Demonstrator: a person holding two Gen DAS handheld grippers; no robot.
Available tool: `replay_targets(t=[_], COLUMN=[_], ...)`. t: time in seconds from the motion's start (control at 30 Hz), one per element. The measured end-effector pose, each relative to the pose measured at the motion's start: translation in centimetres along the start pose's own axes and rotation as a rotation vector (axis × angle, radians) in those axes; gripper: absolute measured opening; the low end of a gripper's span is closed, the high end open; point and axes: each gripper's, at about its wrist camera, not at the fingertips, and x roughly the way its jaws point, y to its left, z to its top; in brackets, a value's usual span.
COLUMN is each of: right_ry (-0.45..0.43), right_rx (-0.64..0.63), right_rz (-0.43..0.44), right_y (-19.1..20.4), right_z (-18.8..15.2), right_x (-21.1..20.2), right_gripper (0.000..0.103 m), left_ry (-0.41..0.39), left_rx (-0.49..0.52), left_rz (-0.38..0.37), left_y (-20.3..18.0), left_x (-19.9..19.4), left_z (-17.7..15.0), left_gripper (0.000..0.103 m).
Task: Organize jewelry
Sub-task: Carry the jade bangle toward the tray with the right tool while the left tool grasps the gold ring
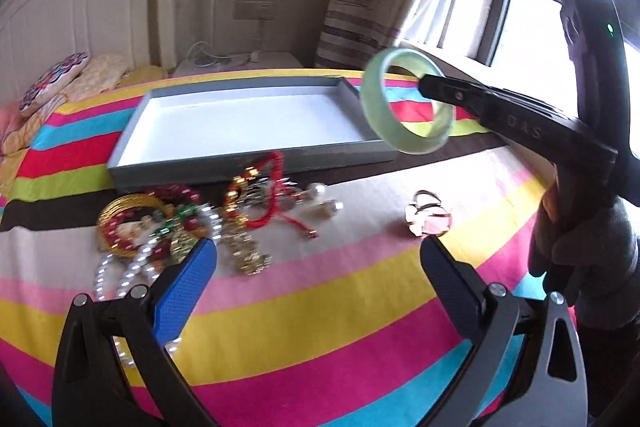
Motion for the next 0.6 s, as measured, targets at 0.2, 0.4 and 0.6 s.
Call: replay_targets(t=[0.2, 0.4, 0.6], right_ry=[-0.025, -0.032, -0.035], right_rx=[0.023, 0.042, 0.055], right_rz=[-0.039, -0.044, -0.033], right_y=[-2.3, -3.3, -3.7], right_z=[-0.4, -0.9, -1.0], right_x=[-1.7, -2.2, -2.0], right_gripper=[0.016, 0.016, 0.016], left_ry=[0.068, 0.167, 0.158], left_rx=[0.118, 0.156, 0.145], left_rz=[-0.087, -0.069, -0.098], left_y=[-5.7, -7.6, -7.4], left_x=[4.2, 8.7, 9.0], left_z=[1.1, 1.3, 1.0], left_gripper=[0.1, 0.072, 0.04])
